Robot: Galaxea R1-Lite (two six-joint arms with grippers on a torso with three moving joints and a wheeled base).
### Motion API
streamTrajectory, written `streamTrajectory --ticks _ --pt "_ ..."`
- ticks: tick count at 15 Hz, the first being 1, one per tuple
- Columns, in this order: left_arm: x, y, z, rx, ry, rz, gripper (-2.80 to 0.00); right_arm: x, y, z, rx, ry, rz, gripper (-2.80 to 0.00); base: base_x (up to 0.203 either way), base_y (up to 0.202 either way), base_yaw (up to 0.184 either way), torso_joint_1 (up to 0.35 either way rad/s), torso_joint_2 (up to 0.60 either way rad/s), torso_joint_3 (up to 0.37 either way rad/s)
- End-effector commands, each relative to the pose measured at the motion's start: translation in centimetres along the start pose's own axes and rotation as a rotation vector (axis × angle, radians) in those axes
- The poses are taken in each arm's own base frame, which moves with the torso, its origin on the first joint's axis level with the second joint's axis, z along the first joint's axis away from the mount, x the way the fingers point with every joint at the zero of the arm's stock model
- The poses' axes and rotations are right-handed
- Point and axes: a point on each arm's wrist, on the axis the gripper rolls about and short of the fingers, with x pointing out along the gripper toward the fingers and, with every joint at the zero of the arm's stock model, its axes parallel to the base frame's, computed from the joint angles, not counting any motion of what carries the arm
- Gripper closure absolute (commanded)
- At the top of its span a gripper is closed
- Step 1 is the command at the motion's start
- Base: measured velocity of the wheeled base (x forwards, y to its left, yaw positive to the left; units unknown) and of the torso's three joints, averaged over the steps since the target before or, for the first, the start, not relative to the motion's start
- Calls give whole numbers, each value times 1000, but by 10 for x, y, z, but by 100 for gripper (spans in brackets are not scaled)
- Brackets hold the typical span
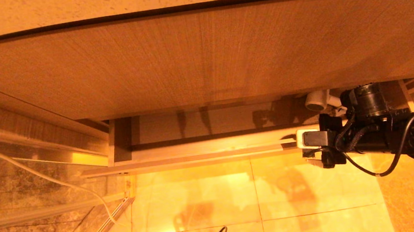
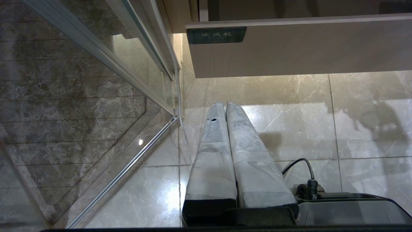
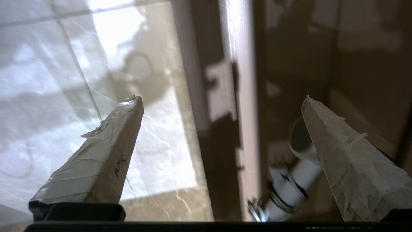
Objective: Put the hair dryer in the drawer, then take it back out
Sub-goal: Pull open the drawer
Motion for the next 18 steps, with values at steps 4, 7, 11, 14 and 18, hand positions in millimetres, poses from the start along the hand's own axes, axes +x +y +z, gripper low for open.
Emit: streamTrajectory --ticks 4,7,11,14,18 --pt "0 0 0 -1 -1 0 0 -14 2 0 -10 74 46 -280 0 0 0 0 0 0" --pt "0 0 0 -1 -1 0 0 -24 7 -2 -33 84 71 -280 0 0 0 0 0 0" --pt "0 0 0 -1 -1 0 0 -41 13 -3 -82 95 101 -280 0 0 0 0 0 0" --pt "0 0 0 -1 -1 0 0 -60 15 -3 -105 92 78 -280 0 0 0 0 0 0" --pt "0 0 0 -1 -1 0 0 -87 18 -3 -107 69 28 -280 0 0 0 0 0 0"
